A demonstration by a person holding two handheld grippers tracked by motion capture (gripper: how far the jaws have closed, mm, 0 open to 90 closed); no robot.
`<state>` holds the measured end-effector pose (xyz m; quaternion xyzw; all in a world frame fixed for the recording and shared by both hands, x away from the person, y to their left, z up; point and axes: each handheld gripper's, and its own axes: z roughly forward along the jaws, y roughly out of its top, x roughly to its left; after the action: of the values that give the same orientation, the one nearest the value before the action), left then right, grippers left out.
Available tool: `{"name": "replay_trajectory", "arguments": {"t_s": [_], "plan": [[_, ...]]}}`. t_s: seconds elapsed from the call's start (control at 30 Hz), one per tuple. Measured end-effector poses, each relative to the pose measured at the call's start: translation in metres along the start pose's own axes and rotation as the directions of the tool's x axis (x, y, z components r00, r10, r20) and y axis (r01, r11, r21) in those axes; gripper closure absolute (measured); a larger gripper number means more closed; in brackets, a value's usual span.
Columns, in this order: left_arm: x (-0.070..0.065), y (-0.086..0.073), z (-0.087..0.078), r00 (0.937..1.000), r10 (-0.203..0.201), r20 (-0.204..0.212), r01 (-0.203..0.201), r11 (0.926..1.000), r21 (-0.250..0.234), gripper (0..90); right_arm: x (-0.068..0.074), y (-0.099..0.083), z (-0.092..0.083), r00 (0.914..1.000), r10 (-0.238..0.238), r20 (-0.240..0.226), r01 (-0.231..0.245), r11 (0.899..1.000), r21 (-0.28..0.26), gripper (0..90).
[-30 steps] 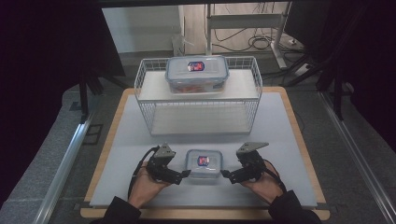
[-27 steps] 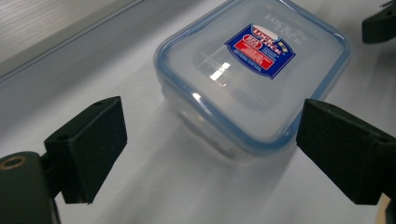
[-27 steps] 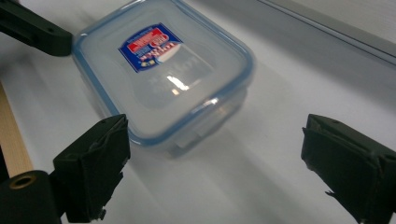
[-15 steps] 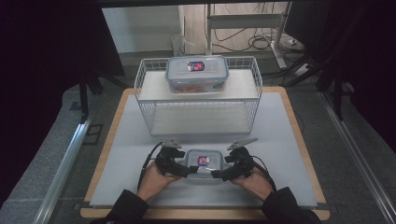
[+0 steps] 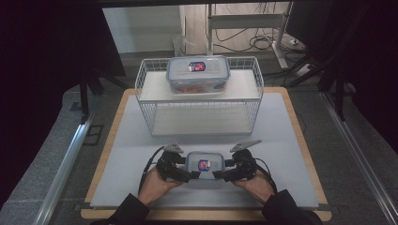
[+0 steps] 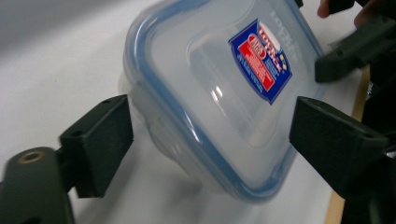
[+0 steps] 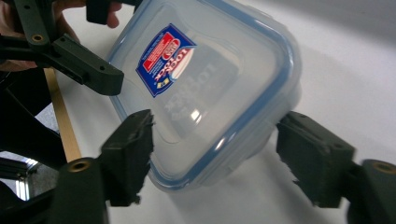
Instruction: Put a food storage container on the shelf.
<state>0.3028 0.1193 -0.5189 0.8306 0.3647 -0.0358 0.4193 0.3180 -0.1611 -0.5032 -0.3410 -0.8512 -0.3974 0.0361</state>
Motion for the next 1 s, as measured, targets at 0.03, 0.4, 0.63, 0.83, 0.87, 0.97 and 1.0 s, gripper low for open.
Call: {"name": "replay_trajectory", "arguments": {"t_s": [0.03, 0.4, 0.63, 0.83, 0.87, 0.97, 1.0], "plan": [[0.0, -0.003, -0.002, 0.9999, -0.011, 0.007, 0.011, 0.9999, -0.007, 21.1, 0.0, -0.001, -0.001, 1.0, 0.0, 0.0, 0.0, 1.0, -0.002, 33.9], [0.007, -0.017, -0.016, 0.9944, -0.061, 0.086, 0.069, 0.994, -0.085, 46.8, -0.006, -0.01, -0.014, 0.9955, 0.055, -0.077, -0.058, 0.998, -0.031, 53.1], [0.019, -0.022, -0.019, 0.9725, -0.141, 0.186, 0.164, 0.9795, -0.117, 54.1, -0.012, -0.013, -0.016, 0.9876, 0.088, -0.13, -0.094, 0.995, -0.042, 56.8], [0.025, -0.024, -0.02, 0.9572, -0.165, 0.238, 0.199, 0.9714, -0.13, 56.9, -0.013, -0.014, -0.016, 0.9858, 0.098, -0.136, -0.105, 0.993, -0.05, 57.3], [0.026, -0.024, -0.02, 0.9545, -0.174, 0.242, 0.209, 0.9695, -0.128, 57.6, -0.014, -0.015, -0.018, 0.9853, 0.109, -0.131, -0.118, 0.991, -0.063, 62.6], [0.025, -0.023, -0.021, 0.9524, -0.172, 0.252, 0.21, 0.9682, -0.135, 58.9, -0.02, -0.015, -0.026, 0.975, 0.154, -0.16, -0.177, 0.975, -0.138, 68.7], [0.025, -0.022, -0.021, 0.9529, -0.172, 0.25, 0.21, 0.9686, -0.134, 58.7, -0.021, -0.014, -0.025, 0.9752, 0.151, -0.162, -0.174, 0.975, -0.136, 68.6]]}}
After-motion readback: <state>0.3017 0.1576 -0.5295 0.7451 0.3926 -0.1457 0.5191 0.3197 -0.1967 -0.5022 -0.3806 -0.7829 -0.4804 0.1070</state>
